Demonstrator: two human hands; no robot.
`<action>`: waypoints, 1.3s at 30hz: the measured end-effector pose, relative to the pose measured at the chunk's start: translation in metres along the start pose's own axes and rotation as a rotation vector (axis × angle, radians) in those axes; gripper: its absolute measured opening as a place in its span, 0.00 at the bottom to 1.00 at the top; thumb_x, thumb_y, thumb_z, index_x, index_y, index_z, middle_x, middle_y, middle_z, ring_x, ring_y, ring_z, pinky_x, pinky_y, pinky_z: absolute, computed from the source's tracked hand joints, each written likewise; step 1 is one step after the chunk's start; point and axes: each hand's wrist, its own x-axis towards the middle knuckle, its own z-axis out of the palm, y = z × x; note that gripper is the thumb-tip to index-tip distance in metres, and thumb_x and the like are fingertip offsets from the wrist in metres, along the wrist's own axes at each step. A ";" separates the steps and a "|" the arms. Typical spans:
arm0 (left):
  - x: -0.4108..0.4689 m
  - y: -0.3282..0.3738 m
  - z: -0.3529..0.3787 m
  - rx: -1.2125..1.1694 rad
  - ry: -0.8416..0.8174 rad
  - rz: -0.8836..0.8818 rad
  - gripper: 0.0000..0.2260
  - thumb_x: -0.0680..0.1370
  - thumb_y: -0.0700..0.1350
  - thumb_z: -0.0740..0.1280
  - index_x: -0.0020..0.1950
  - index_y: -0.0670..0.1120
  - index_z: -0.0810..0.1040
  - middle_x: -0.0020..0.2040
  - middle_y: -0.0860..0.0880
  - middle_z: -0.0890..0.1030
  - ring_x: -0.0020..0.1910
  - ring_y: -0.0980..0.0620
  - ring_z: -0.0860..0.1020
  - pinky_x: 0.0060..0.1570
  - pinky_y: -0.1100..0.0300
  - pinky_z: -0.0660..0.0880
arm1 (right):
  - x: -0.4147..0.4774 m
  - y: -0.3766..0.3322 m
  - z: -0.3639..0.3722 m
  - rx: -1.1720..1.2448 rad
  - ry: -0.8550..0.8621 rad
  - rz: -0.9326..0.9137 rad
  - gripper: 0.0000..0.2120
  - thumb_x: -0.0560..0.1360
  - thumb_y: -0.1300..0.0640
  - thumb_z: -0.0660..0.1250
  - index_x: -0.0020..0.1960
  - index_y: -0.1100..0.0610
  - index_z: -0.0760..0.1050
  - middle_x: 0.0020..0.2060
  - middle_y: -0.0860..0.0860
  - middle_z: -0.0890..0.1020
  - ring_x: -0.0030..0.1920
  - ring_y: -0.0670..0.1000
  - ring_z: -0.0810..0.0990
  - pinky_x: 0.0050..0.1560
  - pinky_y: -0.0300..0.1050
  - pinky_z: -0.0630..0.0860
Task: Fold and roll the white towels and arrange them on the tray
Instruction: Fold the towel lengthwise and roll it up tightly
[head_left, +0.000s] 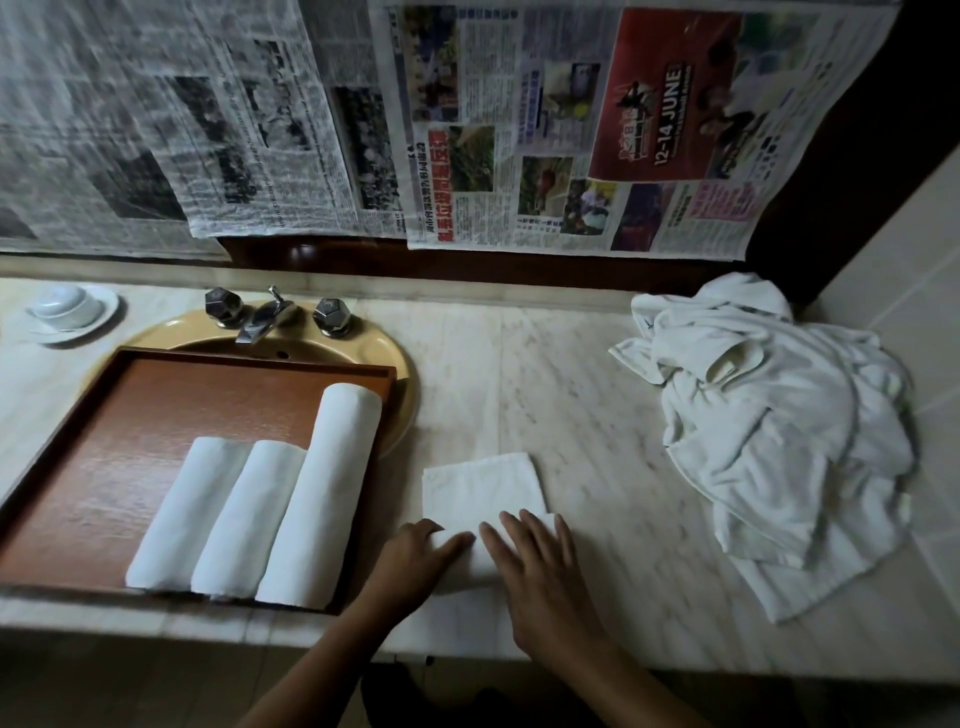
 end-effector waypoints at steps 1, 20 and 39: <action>-0.001 0.001 -0.001 0.057 0.011 0.018 0.29 0.77 0.70 0.59 0.63 0.49 0.79 0.58 0.48 0.79 0.53 0.51 0.78 0.51 0.58 0.75 | 0.004 0.000 -0.001 0.005 -0.003 -0.002 0.47 0.63 0.58 0.74 0.80 0.50 0.62 0.75 0.54 0.70 0.75 0.60 0.69 0.74 0.66 0.54; -0.027 0.007 0.012 0.449 0.186 0.481 0.24 0.74 0.61 0.67 0.66 0.50 0.75 0.61 0.52 0.79 0.60 0.49 0.79 0.55 0.52 0.78 | 0.012 0.006 -0.028 0.134 0.000 -0.037 0.41 0.72 0.58 0.67 0.81 0.47 0.53 0.78 0.50 0.60 0.81 0.56 0.54 0.79 0.61 0.40; -0.003 0.006 -0.015 -0.135 0.124 -0.040 0.31 0.82 0.60 0.65 0.81 0.49 0.63 0.75 0.45 0.69 0.65 0.46 0.76 0.68 0.52 0.71 | 0.092 0.025 -0.032 -0.108 -0.178 -0.114 0.48 0.68 0.53 0.72 0.82 0.52 0.51 0.76 0.54 0.62 0.73 0.59 0.63 0.76 0.62 0.55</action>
